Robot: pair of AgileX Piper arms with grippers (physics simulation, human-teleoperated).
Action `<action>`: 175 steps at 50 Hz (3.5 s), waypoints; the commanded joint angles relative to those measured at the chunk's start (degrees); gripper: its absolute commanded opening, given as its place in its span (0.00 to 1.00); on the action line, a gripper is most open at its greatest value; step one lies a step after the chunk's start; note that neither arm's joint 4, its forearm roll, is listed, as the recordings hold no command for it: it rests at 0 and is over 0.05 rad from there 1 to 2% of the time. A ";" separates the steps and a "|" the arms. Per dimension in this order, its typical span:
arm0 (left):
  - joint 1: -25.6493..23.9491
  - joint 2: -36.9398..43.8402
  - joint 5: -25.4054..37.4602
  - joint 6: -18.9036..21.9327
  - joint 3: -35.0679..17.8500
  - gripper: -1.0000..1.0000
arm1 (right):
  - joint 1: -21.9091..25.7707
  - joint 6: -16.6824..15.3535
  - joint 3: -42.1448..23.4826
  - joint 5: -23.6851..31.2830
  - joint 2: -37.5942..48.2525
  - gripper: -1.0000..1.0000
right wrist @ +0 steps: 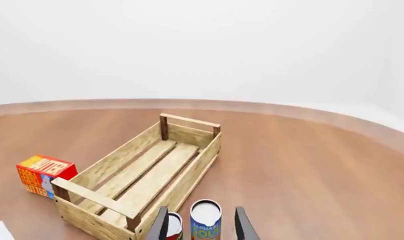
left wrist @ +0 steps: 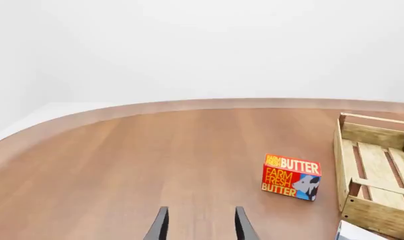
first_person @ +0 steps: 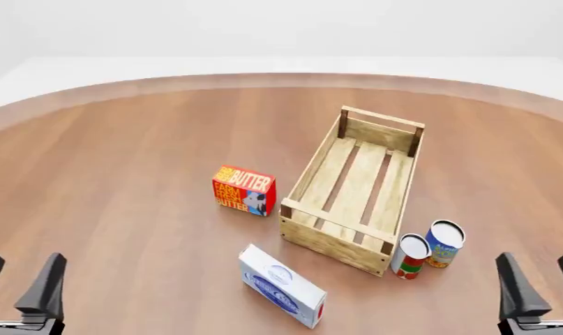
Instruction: Pick up the ketchup, and put it in the wooden tray.
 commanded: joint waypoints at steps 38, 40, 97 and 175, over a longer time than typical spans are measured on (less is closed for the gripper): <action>0.00 0.00 0.00 0.00 0.00 1.00 | 25.26 -0.33 -10.61 -13.53 28.21 1.00; 0.00 0.00 0.00 0.00 0.00 1.00 | 27.20 -0.52 -11.04 -15.28 30.74 1.00; 0.00 0.00 0.00 0.00 0.00 1.00 | 62.67 -2.71 -29.26 -19.33 67.42 1.00; 0.00 0.00 0.00 0.00 0.00 1.00 | 78.82 -4.69 -51.04 -21.23 99.70 1.00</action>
